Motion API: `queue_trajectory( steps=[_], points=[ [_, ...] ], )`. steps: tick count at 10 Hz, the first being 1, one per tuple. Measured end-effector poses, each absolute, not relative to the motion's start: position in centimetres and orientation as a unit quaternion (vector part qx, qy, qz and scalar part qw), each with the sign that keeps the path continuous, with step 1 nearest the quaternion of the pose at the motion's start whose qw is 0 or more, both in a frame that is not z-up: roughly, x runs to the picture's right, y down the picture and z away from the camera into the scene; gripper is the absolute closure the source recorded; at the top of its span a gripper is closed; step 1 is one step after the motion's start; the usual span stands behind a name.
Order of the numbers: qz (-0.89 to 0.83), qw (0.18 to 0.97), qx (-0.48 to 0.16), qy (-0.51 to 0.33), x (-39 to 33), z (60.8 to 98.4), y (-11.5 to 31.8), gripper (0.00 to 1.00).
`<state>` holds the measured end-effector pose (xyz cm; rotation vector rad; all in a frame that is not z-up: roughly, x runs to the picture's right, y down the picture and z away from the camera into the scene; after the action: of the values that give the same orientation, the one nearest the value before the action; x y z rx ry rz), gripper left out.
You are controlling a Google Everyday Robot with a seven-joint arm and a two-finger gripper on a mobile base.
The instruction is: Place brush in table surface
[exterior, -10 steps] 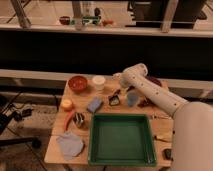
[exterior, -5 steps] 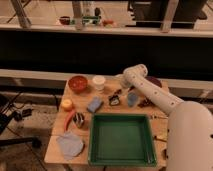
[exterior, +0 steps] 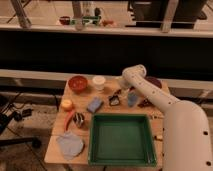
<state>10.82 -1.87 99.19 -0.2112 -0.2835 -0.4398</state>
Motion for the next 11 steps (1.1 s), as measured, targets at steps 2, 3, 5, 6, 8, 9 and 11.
queue_trajectory(
  steps=[2,3,5,6,8,9,11],
  points=[
    [-0.222,0.957,-0.118,-0.143,10.33,99.49,-1.68,0.2],
    [-0.227,0.955,-0.126,-0.144,10.22,99.57,-1.57,0.2],
    [-0.235,0.951,-0.139,-0.145,10.18,99.56,-1.49,0.2],
    [-0.24,0.948,-0.147,-0.145,10.19,99.47,-1.49,0.2],
    [-0.244,0.946,-0.157,-0.148,10.13,99.35,-1.35,0.2],
    [-0.243,0.945,-0.159,-0.148,10.21,99.3,-1.28,0.2],
    [-0.24,0.945,-0.167,-0.148,10.73,98.94,-1.03,0.2]
  ],
)
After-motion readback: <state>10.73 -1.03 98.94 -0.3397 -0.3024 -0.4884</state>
